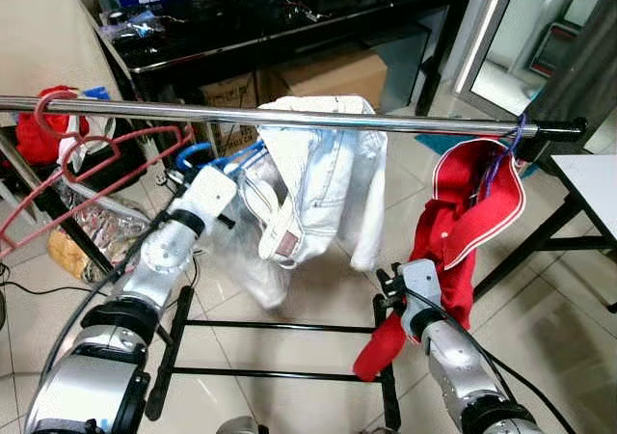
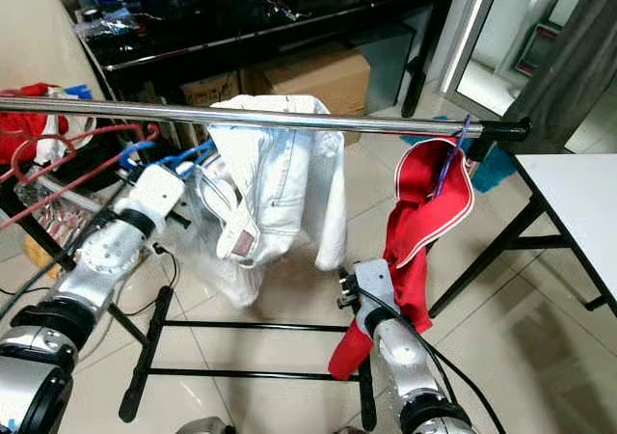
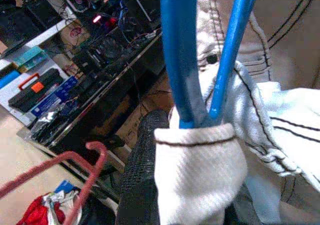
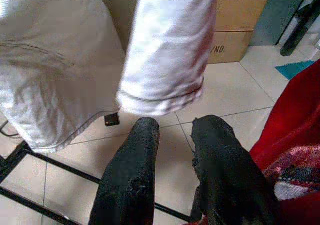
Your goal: Hang hanger
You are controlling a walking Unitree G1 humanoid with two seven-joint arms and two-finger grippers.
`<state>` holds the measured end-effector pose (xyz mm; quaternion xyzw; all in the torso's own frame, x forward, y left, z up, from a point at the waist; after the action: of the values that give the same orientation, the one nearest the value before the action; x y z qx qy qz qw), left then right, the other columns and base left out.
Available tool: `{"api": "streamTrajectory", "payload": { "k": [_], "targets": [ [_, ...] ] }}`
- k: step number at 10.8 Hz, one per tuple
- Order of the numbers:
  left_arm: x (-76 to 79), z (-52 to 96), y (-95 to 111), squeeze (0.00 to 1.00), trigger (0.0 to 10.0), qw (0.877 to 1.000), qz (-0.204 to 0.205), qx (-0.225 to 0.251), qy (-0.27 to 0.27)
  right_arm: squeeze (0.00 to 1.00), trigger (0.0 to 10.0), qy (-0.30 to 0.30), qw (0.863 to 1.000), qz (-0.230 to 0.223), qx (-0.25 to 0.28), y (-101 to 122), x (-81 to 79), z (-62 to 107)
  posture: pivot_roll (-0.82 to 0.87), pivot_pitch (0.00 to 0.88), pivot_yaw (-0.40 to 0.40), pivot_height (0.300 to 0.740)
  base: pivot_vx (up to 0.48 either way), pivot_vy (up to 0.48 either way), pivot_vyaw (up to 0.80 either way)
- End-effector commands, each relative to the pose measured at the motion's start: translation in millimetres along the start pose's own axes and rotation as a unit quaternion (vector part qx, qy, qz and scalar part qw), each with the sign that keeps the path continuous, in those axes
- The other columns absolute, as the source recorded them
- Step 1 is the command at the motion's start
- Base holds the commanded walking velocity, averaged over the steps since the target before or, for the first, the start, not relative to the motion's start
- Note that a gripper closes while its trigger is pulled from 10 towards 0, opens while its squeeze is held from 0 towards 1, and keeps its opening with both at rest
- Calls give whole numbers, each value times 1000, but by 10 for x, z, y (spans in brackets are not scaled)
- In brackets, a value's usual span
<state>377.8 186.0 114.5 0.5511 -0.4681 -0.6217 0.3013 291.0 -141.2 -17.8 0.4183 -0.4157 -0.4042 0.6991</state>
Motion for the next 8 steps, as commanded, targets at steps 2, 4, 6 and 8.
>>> {"api": "streamTrajectory", "payload": {
  "k": [2,4,6,8],
  "targets": [
    [-193,-117,334,0,10000,997,14,63,34,0,10000,2,1000,9,3,13,4,1,77,0,-10,740,0,0,0],
    [-173,-114,503,0,10000,995,-31,98,0,0,10000,34,999,41,4,6,-78,29,79,0,-10,740,0,0,0],
    [-146,-62,363,0,10000,997,-17,75,1,0,10000,28,998,46,-45,-126,-39,38,78,0,-9,740,0,0,0],
    [-99,21,267,0,10000,998,7,64,1,0,10000,39,996,70,-46,-120,-47,40,79,0,-11,740,0,0,0]
  ]
}}
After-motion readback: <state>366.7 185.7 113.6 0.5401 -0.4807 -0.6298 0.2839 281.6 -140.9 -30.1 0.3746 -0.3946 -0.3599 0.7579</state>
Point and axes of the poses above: a point about 5 cm out from each wrist's last joint towards the gripper, its own z axis pointing back from the gripper into the wrist, its own y axis along the axis of the wrist's last joint, x = y × z, the point moved 3 cm from there along -z, pointing out of the wrist towards the gripper, and after that the axes turned 11 degrees about z, right-handed, at the moved point
